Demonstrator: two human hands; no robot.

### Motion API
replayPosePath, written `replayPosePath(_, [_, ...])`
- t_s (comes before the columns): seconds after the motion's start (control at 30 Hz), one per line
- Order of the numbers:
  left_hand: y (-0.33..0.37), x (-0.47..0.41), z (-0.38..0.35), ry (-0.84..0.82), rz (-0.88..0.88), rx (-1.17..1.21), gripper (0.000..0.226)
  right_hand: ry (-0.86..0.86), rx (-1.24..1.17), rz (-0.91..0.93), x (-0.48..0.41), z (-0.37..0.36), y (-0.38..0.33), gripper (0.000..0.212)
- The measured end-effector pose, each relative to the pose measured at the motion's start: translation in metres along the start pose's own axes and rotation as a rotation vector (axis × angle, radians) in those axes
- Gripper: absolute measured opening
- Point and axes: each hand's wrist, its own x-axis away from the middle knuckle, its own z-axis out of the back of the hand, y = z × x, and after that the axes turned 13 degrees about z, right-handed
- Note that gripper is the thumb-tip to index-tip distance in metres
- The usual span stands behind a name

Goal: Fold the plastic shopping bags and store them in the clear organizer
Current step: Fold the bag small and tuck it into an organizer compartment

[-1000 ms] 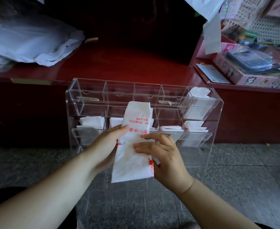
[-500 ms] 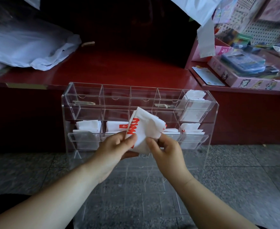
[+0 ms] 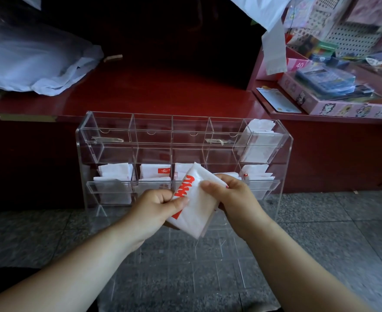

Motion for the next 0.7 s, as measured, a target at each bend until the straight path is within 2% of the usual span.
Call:
replayPosePath(0.1, [0.000, -0.003, 0.002, 0.023, -0.001, -0.049, 0.029, 0.023, -0.016, 0.016, -0.003, 0.005, -0.004, 0.020])
replayPosePath(0.17, [0.000, -0.004, 0.005, 0.033, -0.018, -0.098, 0.030, -0.031, -0.028, 0.004, -0.003, 0.009, -0.007, 0.018])
replayPosePath(0.27, [-0.001, -0.006, 0.009, 0.040, -0.064, -0.191, 0.036, -0.232, 0.247, 0.031, -0.004, 0.018, -0.013, 0.019])
replayPosePath(0.33, [-0.002, -0.007, 0.011, 0.055, -0.095, -0.256, 0.042, -0.272, 0.419, 0.074, -0.005, 0.020, -0.016, 0.023])
replayPosePath(0.43, [0.003, -0.007, 0.008, 0.078, -0.171, -0.345, 0.028, -0.162, 0.458, 0.138, -0.006, 0.022, -0.023, 0.025])
replayPosePath(0.53, [0.015, -0.009, 0.009, 0.179, -0.295, -0.443, 0.009, -0.010, 0.471, 0.222, -0.015, 0.033, -0.033, 0.029])
replayPosePath(0.6, [0.020, -0.014, 0.014, 0.359, -0.423, -0.612, 0.028, 0.131, 0.502, 0.314, -0.025, 0.046, -0.046, 0.032])
replayPosePath(0.7, [0.023, -0.029, 0.026, 0.538, -0.654, -0.841, 0.039, 0.298, 0.557, 0.443, -0.045, 0.060, -0.071, 0.028])
